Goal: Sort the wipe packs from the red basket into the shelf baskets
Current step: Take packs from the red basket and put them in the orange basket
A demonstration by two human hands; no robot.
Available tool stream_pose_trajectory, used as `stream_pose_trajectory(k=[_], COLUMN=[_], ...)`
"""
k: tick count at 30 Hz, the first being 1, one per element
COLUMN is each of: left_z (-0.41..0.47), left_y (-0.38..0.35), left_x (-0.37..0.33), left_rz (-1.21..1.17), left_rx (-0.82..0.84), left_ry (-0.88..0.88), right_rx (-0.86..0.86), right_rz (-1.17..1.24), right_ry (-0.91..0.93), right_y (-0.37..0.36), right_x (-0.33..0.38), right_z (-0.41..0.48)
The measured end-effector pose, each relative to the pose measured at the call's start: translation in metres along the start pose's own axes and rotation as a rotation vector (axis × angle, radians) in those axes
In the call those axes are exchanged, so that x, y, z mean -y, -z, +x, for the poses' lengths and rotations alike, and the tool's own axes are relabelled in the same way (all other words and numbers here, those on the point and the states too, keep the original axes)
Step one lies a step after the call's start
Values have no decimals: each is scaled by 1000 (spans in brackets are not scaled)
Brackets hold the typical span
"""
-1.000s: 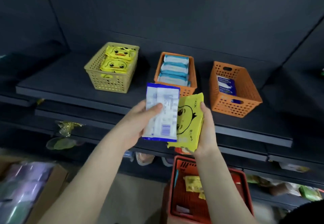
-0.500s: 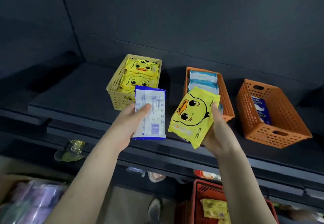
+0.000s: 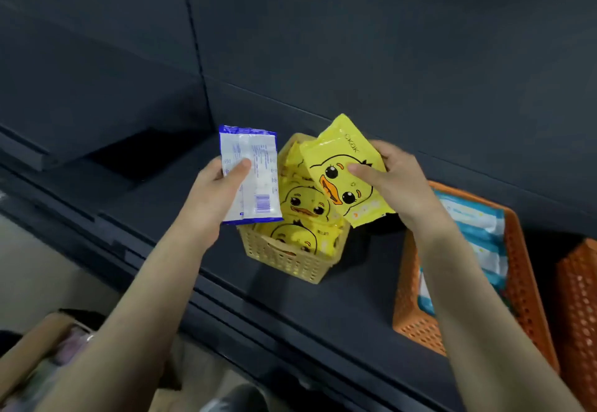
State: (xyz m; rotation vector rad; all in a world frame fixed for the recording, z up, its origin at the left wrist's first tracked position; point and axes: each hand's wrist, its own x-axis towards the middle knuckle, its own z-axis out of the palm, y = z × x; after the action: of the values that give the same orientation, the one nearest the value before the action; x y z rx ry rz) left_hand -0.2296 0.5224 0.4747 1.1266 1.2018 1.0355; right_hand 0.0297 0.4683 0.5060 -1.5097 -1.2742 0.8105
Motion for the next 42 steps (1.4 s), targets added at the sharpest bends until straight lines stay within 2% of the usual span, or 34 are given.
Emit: stream_pose_trajectory(k=[4, 8, 15, 20, 23, 26, 30, 32, 34, 35, 37, 42], left_z=[27, 58, 101, 122, 133, 143, 155, 159, 161, 162, 163, 164], left_y=[11, 25, 18, 7, 3, 1, 4, 4, 3, 3, 1, -1], left_x=[1, 3, 8, 14, 17, 16, 15, 16, 17, 18, 17, 8], left_rz=[13, -7, -10, 6, 16, 11, 6, 6, 7, 1, -5, -69], left_rx=[-38, -32, 113, 243, 303, 350, 411, 424, 432, 436, 439, 422], left_ry=[41, 89, 145, 160, 177, 199, 209, 217, 230, 235, 243, 279], right_rx=[156, 313, 547, 424, 428, 332, 279, 151, -6, -29, 27, 120], right_rz=[-175, -448, -627, -808, -830, -796, -942, -1010, -952, -891, -833, -868], right_ry=[3, -135, -256, -307, -272, -240, -283, -243, -180, -177, -214, -282], right_y=[-27, -45, -57, -63, -72, -74, -77, -78, -78, -78, -83, -90], right_x=[2, -18, -33, -41, -46, -48, -49, -47, -45, -45, -48, -50], right_z=[54, 89, 108, 104, 92, 79, 66, 63, 57, 54, 48, 49])
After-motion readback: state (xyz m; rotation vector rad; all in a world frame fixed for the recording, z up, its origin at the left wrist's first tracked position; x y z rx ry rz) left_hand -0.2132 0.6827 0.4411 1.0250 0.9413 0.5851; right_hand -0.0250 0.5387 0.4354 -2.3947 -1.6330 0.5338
